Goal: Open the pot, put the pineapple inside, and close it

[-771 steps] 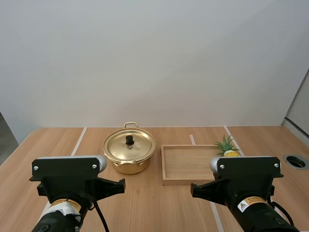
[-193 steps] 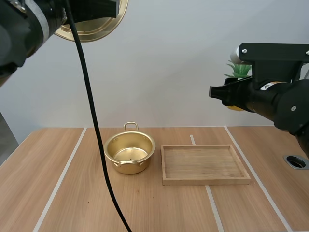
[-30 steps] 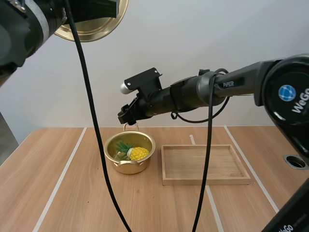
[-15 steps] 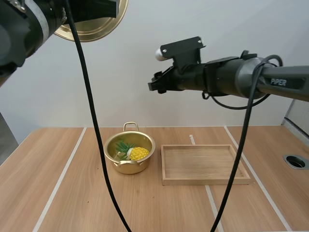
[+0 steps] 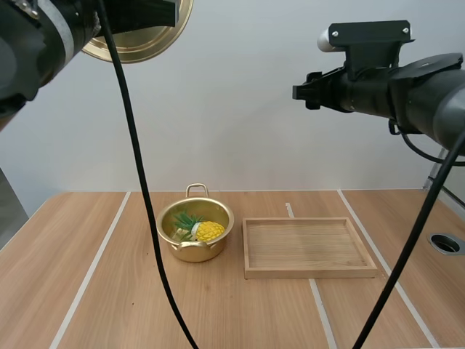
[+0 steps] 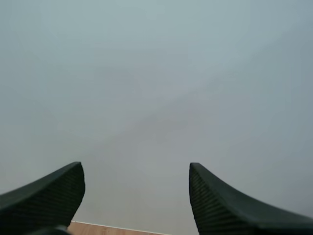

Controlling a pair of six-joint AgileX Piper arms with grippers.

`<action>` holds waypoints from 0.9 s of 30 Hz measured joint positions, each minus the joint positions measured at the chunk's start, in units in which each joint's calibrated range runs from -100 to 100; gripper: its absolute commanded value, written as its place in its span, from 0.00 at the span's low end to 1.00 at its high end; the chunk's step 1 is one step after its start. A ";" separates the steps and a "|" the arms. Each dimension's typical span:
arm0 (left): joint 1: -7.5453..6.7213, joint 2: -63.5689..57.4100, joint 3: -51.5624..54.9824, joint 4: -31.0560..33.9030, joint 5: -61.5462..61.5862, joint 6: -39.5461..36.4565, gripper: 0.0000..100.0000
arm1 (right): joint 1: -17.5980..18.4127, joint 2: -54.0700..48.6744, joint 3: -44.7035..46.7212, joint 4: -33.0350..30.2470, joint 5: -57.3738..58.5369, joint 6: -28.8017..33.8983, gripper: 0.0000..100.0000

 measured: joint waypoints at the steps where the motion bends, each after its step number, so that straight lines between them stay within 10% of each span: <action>1: 0.00 0.00 0.00 0.00 0.00 0.00 0.00 | -0.39 -0.65 0.00 -1.79 1.01 1.55 1.00; 10: 0.00 0.00 0.00 0.00 0.00 0.00 0.00 | -0.83 -9.31 0.00 -15.20 4.19 11.28 1.00; 12: 0.00 0.00 0.00 0.00 0.00 0.00 0.00 | -0.83 -11.31 0.00 -17.22 4.19 12.74 0.83; 17: 0.00 0.00 0.00 0.00 0.00 0.00 0.00 | -0.83 -13.75 0.00 -23.21 7.00 16.95 0.00; 27: 0.00 0.00 0.00 0.00 0.00 0.00 0.00 | -0.83 -13.75 0.00 -35.04 14.05 27.33 0.00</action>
